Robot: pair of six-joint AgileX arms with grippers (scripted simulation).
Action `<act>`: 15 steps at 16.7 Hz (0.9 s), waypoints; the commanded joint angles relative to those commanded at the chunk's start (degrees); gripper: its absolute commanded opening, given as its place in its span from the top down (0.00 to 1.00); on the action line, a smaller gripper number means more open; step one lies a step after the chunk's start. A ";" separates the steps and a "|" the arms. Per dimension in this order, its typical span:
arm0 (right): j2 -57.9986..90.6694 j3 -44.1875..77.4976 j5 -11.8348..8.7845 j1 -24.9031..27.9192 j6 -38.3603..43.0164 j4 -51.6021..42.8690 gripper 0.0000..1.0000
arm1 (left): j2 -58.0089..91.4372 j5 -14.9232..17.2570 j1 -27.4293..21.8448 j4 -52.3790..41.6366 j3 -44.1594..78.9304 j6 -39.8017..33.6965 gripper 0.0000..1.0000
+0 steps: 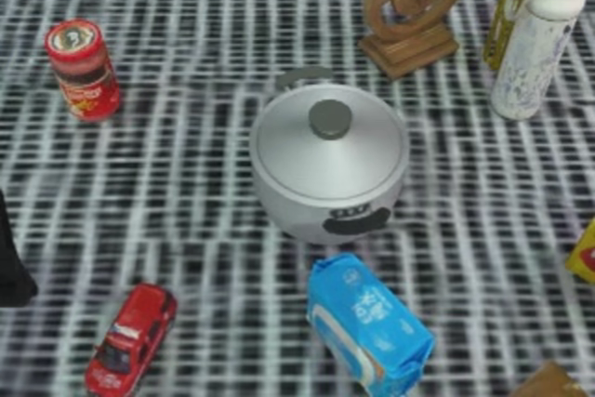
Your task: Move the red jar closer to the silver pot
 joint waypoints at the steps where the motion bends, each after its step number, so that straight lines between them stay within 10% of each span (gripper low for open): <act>1: 0.00 0.00 0.00 0.00 0.00 0.00 0.00 | 0.00 0.00 0.00 0.00 0.00 0.00 0.00; 15: 0.00 0.00 0.00 0.00 0.00 0.00 0.00 | 39.16 5.70 -2.08 -25.22 33.92 7.17 0.00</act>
